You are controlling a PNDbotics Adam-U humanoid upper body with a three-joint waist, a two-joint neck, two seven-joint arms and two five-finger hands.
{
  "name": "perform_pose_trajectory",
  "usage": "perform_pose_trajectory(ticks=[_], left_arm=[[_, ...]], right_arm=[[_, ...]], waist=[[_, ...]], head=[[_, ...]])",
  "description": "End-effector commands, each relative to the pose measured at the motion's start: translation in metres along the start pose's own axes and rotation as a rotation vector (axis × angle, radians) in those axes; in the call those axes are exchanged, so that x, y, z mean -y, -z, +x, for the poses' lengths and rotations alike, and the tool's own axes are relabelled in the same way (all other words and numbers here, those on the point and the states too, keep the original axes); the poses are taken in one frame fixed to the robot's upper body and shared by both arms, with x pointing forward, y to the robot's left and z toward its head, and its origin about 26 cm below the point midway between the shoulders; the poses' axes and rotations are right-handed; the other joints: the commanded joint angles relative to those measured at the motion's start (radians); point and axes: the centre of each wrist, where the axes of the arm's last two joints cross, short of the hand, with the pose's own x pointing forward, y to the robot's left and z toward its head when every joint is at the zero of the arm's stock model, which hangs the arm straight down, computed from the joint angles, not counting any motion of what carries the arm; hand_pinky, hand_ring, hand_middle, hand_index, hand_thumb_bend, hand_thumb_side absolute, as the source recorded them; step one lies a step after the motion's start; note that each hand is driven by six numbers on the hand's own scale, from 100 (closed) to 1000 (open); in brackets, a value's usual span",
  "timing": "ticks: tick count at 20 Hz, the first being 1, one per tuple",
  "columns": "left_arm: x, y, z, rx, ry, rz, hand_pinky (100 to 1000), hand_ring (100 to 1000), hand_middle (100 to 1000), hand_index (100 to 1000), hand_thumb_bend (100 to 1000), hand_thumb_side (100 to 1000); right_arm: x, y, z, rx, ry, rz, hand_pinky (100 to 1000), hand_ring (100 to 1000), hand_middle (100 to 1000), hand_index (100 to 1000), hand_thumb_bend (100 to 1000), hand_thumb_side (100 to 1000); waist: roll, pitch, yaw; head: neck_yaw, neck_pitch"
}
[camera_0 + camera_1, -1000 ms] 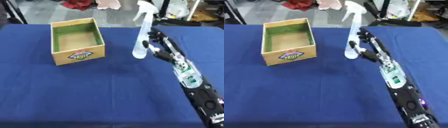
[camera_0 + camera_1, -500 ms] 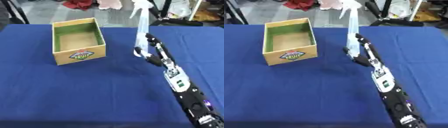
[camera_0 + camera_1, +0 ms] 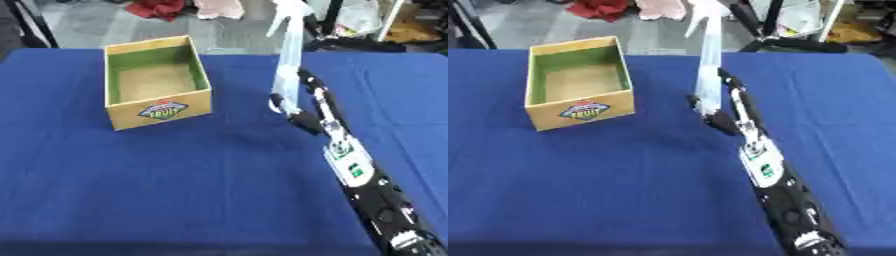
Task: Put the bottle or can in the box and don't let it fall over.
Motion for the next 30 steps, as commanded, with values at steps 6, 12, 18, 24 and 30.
perform_pose_trajectory(ticks=[6,12,18,24,30], left_arm=[[-0.003,0.003,0.008,0.027,0.007,0.005,830,781,871,939,634,848],[-0.003,0.003,0.008,0.027,0.007,0.004,830,781,870,939,633,849],[0.0,0.004,0.009,0.035,-0.003,-0.006,830,780,870,939,633,849],[0.004,0.005,0.011,0.045,-0.018,-0.02,830,780,869,938,633,849],[0.007,0.008,0.014,0.06,-0.03,-0.034,830,779,868,938,634,849]], right_arm=[[0.021,0.006,0.002,0.013,-0.009,-0.067,923,929,914,1000,490,684],[0.032,0.008,-0.002,-0.015,-0.013,-0.099,920,925,910,1000,487,682],[0.036,0.014,-0.006,-0.035,-0.005,-0.088,921,920,903,1000,479,681],[0.047,0.022,-0.008,-0.037,0.004,-0.082,921,919,902,1000,475,681],[0.048,0.029,-0.009,-0.056,0.026,-0.089,920,918,899,1000,472,686]], waist=[[0.004,-0.014,-0.004],[0.003,-0.015,-0.005],[0.011,-0.008,0.009],[0.021,0.003,0.037],[0.032,0.016,0.063]], head=[[0.005,0.005],[0.007,0.005],[-0.003,0.005],[-0.024,0.005],[-0.042,0.005]])
